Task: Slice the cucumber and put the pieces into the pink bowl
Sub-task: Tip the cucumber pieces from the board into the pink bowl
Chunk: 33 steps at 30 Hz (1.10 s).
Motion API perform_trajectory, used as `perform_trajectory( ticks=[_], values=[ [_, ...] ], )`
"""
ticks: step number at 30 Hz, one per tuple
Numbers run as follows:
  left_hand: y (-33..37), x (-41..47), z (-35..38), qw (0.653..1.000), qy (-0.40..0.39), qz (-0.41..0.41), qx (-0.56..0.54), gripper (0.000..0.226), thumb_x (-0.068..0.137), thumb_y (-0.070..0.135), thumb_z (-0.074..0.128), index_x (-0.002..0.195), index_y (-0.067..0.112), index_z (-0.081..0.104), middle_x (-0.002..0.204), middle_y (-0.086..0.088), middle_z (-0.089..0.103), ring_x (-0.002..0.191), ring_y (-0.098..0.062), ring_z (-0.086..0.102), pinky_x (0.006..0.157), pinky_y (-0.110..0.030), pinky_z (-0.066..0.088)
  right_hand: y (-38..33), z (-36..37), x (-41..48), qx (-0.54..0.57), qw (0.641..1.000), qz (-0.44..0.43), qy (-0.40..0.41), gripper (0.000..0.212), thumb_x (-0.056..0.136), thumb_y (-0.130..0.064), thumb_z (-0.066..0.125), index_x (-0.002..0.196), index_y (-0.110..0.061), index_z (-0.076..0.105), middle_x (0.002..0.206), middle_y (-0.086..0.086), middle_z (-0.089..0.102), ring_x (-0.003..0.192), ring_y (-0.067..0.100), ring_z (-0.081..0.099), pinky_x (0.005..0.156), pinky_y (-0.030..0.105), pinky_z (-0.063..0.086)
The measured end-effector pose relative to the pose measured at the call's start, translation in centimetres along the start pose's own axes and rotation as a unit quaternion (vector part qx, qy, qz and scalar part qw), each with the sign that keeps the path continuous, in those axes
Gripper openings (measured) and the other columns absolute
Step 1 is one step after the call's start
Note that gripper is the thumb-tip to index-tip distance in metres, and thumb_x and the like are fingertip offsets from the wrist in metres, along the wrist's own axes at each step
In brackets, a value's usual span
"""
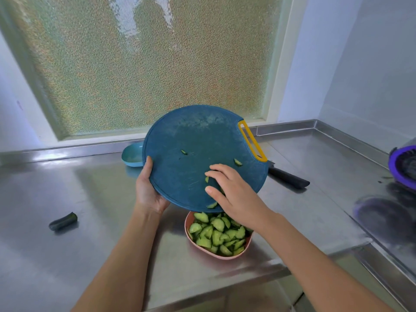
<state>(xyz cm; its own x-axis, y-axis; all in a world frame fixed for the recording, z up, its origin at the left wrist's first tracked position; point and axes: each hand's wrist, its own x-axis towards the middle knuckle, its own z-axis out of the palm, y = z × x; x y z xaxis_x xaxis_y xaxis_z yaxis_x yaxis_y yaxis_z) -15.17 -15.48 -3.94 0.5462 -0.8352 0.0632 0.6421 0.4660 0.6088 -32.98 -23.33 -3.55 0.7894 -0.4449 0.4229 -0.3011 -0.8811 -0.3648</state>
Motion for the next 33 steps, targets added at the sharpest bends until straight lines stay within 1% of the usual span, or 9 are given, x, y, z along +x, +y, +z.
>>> perform_trajectory(
  ticks=[5, 8, 14, 16, 19, 22, 24, 28, 33],
  values=[
    [0.0, 0.0, 0.1, 1.0, 0.012, 0.003, 0.0, 0.046, 0.096, 0.041, 0.038, 0.092, 0.018, 0.077, 0.11, -0.01, 0.069, 0.096, -0.026, 0.067, 0.078, -0.044, 0.056, -0.9, -0.1, -1.9, -0.022, 0.999, -0.038, -0.008, 0.051, 0.092, -0.051, 0.035, 0.118, -0.015, 0.059, 0.119, -0.006, 0.051, 0.113, 0.008, 0.04, 0.097, 0.017, 0.032],
    [0.0, -0.2, 0.4, 1.0, 0.017, 0.016, -0.003, 0.048, 0.097, 0.039, 0.036, 0.083, 0.021, 0.078, 0.101, -0.007, 0.072, 0.09, -0.023, 0.069, 0.074, -0.042, 0.058, -1.2, 0.0, -3.1, -0.02, 0.999, -0.047, -0.005, 0.045, 0.092, -0.05, 0.04, 0.11, -0.016, 0.063, 0.108, -0.007, 0.052, 0.103, 0.006, 0.041, 0.09, 0.015, 0.033],
    [0.1, -0.1, 0.3, 0.999, 0.013, 0.032, -0.013, 0.046, 0.097, 0.037, 0.037, 0.084, 0.023, 0.078, 0.102, -0.006, 0.072, 0.091, -0.023, 0.069, 0.077, -0.045, 0.057, -2.1, -0.9, -4.1, 0.06, 0.997, -0.028, -0.03, 0.037, 0.095, -0.043, 0.038, 0.114, -0.021, 0.06, 0.11, -0.012, 0.052, 0.104, 0.001, 0.046, 0.088, 0.013, 0.035],
    [0.1, 0.1, 0.2, 0.999, 0.009, 0.031, -0.016, 0.045, 0.097, 0.037, 0.037, 0.086, 0.022, 0.078, 0.104, -0.007, 0.071, 0.094, -0.024, 0.068, 0.081, -0.047, 0.055, -1.4, -1.8, -3.2, 0.072, 0.997, -0.012, 0.016, 0.033, 0.094, -0.035, 0.042, 0.116, -0.019, 0.06, 0.113, -0.01, 0.052, 0.108, 0.002, 0.048, 0.09, 0.012, 0.034],
    [0.1, 0.1, 0.1, 0.999, 0.01, 0.031, -0.016, 0.044, 0.097, 0.037, 0.038, 0.087, 0.022, 0.078, 0.105, -0.007, 0.071, 0.095, -0.024, 0.068, 0.083, -0.047, 0.054, 1.0, -3.6, -0.6, 0.027, 0.992, 0.071, 0.099, 0.033, 0.09, -0.006, 0.047, 0.121, -0.012, 0.058, 0.123, 0.0, 0.051, 0.118, 0.012, 0.046, 0.094, 0.011, 0.027],
    [0.2, 0.0, 0.1, 1.0, 0.006, 0.026, -0.016, 0.043, 0.096, 0.037, 0.039, 0.088, 0.022, 0.078, 0.106, -0.007, 0.071, 0.095, -0.024, 0.068, 0.084, -0.047, 0.054, 2.6, -4.6, 1.6, -0.021, 0.984, 0.159, 0.072, 0.046, 0.086, 0.006, 0.044, 0.129, -0.009, 0.051, 0.132, 0.005, 0.045, 0.126, 0.018, 0.038, 0.1, 0.016, 0.025],
    [0.2, 0.1, 0.1, 1.0, 0.003, 0.023, -0.016, 0.042, 0.096, 0.038, 0.039, 0.089, 0.022, 0.077, 0.107, -0.007, 0.07, 0.096, -0.024, 0.068, 0.084, -0.047, 0.054, 2.7, -4.3, 2.2, -0.022, 0.986, 0.155, 0.057, 0.043, 0.084, 0.008, 0.044, 0.123, -0.007, 0.053, 0.121, 0.003, 0.045, 0.12, 0.02, 0.041, 0.101, 0.022, 0.03],
    [0.1, 0.1, 0.1, 1.0, 0.004, 0.018, -0.015, 0.043, 0.097, 0.038, 0.038, 0.089, 0.021, 0.077, 0.107, -0.007, 0.071, 0.095, -0.024, 0.068, 0.083, -0.047, 0.054, 1.4, -3.2, 1.6, -0.003, 0.99, 0.133, 0.037, 0.035, 0.079, 0.012, 0.041, 0.104, -0.008, 0.054, 0.102, -0.002, 0.042, 0.1, 0.02, 0.047, 0.089, 0.035, 0.042],
    [0.2, 0.1, 0.1, 0.999, 0.007, 0.04, -0.025, 0.043, 0.098, 0.035, 0.037, 0.089, 0.022, 0.077, 0.106, -0.007, 0.071, 0.095, -0.024, 0.068, 0.079, -0.043, 0.056, 0.1, -1.6, -1.4, 0.013, 0.99, 0.133, 0.034, 0.034, 0.078, 0.012, 0.043, 0.101, -0.01, 0.057, 0.098, -0.004, 0.044, 0.096, 0.017, 0.048, 0.083, 0.028, 0.041]
  ],
)
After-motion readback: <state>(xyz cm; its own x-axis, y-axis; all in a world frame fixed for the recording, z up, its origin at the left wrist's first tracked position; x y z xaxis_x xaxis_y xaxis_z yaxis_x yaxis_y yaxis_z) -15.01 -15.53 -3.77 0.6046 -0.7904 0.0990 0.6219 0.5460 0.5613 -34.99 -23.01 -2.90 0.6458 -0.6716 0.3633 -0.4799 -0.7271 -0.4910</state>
